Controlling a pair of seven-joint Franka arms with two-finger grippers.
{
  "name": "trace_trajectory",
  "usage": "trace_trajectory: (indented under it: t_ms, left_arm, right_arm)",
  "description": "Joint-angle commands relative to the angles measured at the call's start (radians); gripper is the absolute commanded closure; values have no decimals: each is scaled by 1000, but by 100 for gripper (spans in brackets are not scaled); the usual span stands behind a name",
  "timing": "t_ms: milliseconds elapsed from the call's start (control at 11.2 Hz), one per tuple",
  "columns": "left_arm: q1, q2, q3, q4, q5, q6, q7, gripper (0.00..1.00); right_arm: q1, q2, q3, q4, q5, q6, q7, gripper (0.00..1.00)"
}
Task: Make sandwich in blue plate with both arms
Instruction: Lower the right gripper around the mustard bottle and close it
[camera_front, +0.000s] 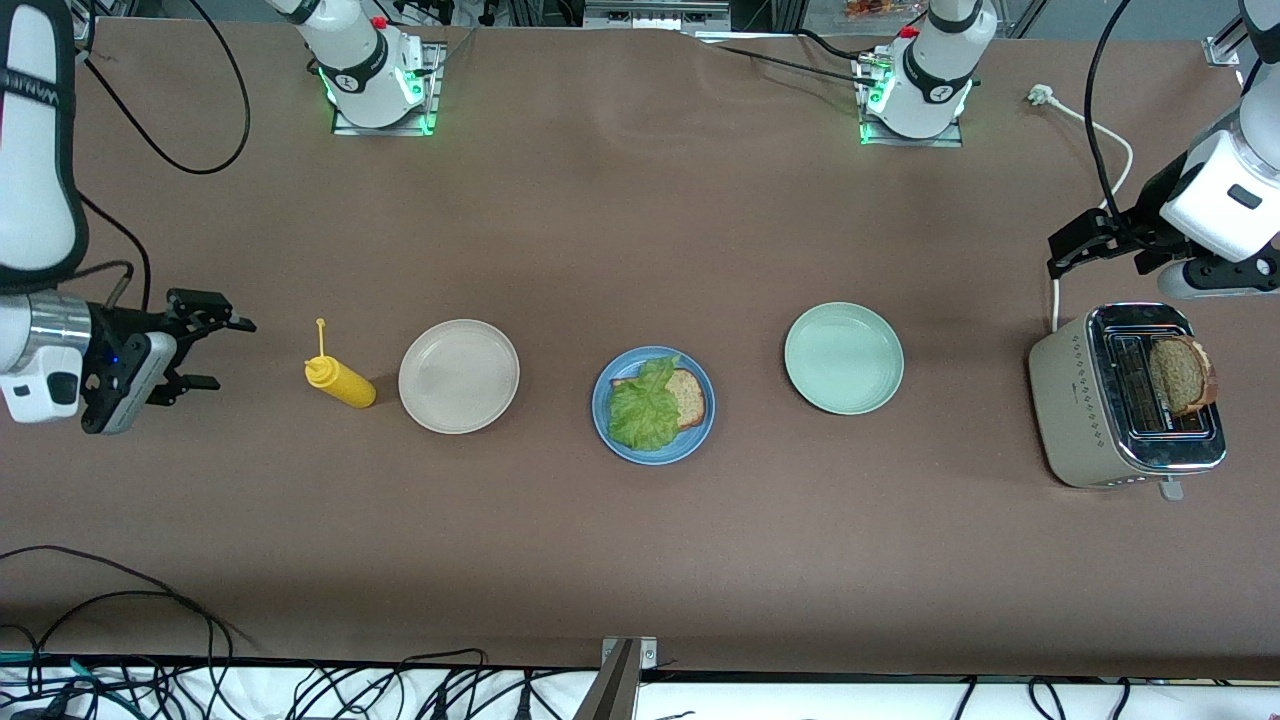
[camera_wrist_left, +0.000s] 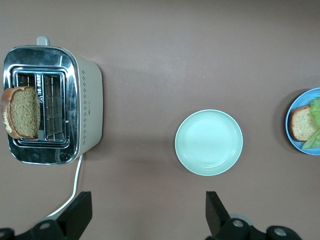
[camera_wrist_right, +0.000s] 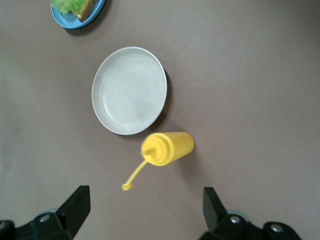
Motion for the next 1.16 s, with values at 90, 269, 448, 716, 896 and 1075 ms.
trace_trajectory:
  t_ms: [90,269,448,716,896,1075]
  left_arm:
    - [1,-14,1,-7,-9,6,16,0]
    - [4,-14,2,-7,-9,6,16,0]
    - [4,-14,2,-7,-9,6,16,0]
    - [4,-14,2,-7,-11,6,16,0]
    - [4,-14,2,-7,-11,6,16,0]
    - [2,-14,2,-7,-11,6,16,0]
  right_arm:
    - [-59,122,9,2,143,54,-269,0]
    - [-76,168,9,2,217,55,-411,0]
    - [-84,202,9,0,252,54,-563,0]
    - [-104,245,11,0,287,48,-750,0]
    - [-104,256,9,-4,301,43,-863,0]
    - [-107,274,11,-9,303,43,-944,0]
